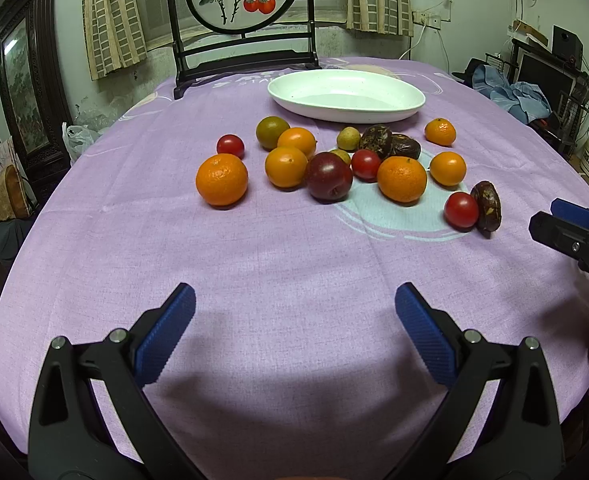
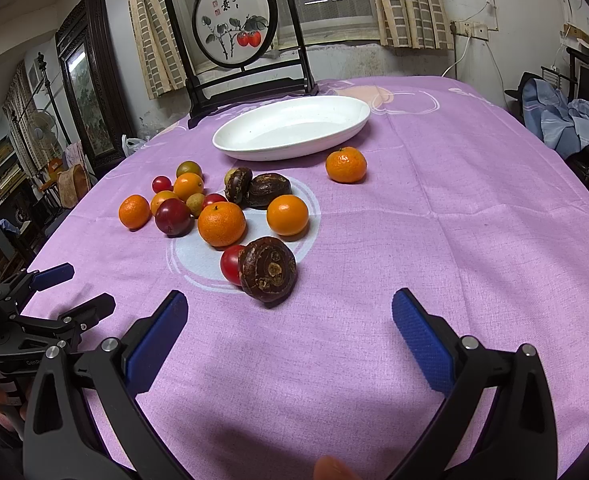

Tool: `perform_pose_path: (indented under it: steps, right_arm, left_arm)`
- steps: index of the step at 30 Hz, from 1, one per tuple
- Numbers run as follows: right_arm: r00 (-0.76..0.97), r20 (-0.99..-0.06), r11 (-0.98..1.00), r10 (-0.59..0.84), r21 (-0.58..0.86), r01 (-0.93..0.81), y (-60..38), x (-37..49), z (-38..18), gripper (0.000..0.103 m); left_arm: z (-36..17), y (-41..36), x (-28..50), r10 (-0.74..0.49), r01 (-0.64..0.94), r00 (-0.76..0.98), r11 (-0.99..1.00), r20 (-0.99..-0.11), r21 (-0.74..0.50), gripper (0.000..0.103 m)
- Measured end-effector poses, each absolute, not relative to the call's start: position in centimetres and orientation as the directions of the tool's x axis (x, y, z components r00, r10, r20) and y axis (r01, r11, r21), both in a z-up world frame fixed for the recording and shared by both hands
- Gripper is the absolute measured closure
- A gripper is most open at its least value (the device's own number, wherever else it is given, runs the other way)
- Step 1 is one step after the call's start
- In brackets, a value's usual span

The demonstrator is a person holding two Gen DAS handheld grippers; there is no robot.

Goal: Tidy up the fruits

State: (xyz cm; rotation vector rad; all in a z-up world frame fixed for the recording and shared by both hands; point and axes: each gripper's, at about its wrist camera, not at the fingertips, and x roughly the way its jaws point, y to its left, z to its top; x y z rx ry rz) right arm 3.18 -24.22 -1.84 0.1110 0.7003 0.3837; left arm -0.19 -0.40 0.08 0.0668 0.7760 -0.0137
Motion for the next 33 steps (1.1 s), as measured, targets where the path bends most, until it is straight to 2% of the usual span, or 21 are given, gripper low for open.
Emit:
perform_pose_path:
  steps: [33]
  right_arm:
    - [0.696,-0.617,0.93,0.367,0.22,-0.295,-24.2,3.1,-2.3,0.001]
  left_arm:
    - [-0.3,0.0,-0.4,0.007,0.024,0.708,0.999,-0.706,0.034,0.002]
